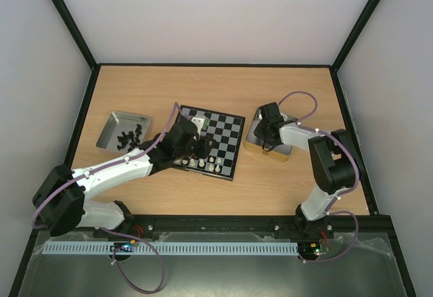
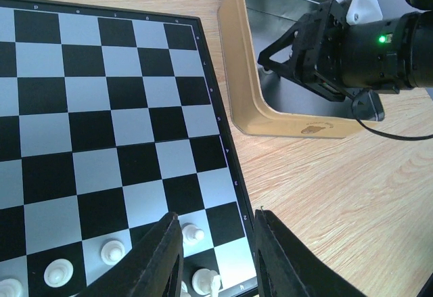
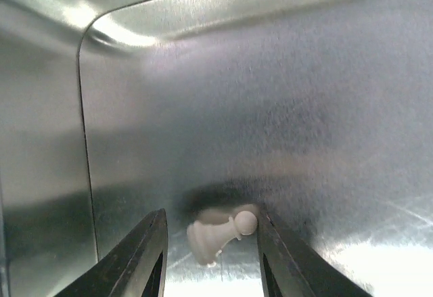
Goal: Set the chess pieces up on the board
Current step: Pick up the chess piece from the storage box.
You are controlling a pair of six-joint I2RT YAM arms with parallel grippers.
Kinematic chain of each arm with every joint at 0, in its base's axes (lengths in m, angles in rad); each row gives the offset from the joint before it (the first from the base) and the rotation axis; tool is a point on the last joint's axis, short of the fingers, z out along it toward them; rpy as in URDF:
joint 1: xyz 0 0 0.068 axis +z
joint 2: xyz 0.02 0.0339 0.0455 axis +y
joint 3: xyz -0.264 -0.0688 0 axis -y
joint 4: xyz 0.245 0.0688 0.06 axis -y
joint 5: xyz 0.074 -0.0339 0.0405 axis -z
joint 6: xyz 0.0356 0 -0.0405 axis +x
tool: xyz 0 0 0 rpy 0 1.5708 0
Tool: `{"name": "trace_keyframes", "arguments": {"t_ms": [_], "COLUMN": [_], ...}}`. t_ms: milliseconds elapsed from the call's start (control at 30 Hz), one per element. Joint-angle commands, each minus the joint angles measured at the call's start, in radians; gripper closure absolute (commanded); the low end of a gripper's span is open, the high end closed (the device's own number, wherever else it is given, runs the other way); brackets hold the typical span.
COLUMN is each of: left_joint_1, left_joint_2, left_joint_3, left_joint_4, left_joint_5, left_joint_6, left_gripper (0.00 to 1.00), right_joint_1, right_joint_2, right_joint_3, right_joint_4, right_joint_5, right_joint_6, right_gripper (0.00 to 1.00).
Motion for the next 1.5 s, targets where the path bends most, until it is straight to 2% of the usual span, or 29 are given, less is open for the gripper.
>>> {"name": "trace_keyframes", "arguments": {"t_ms": [0,133,400,633,800,1200,1467], "left_joint_1": [0.009,0.01,0.014,0.013,0.014,0.013,0.013], "left_joint_2": [-0.011,-0.011,-0.013,-0.011,-0.01,-0.015,-0.024], "left_joint_3": [-0.015,-0.016,-0.02,-0.022,-0.022,-0.022,-0.022], "left_joint_4": [0.023,0.023,0.021,0.027,0.029,0.027,0.025], "left_joint_5": [0.005,0.005,0.004,0.007,0.009,0.012,0.011], "left_joint_6": [-0.002,-0.003,-0.002,-0.003,-0.005,-0.007,-0.007], "left_gripper": [0.68,0.68,0.68,0.68,0.68,0.68,0.68], "right_joint_1": [-0.001,-0.001,-0.001,0.017,0.035,0.057,0.059], "right_joint_2": [0.061,0.1,0.126,0.112,0.098,0.076,0.065], "right_joint_3": [0.044,0.08,0.11,0.127,0.112,0.079,0.066], "right_joint_4": [-0.013,-0.022,-0.057,-0.144,-0.18,-0.186,-0.195], "right_joint_5": [0.066,0.085,0.093,0.126,0.175,0.127,0.132], "right_joint_6": [0.005,-0.011,-0.092,-0.186,-0.183,-0.156,-0.155], "right_gripper": [0.64,0.64,0.72,0.64,0.66,0.73,0.72]}}
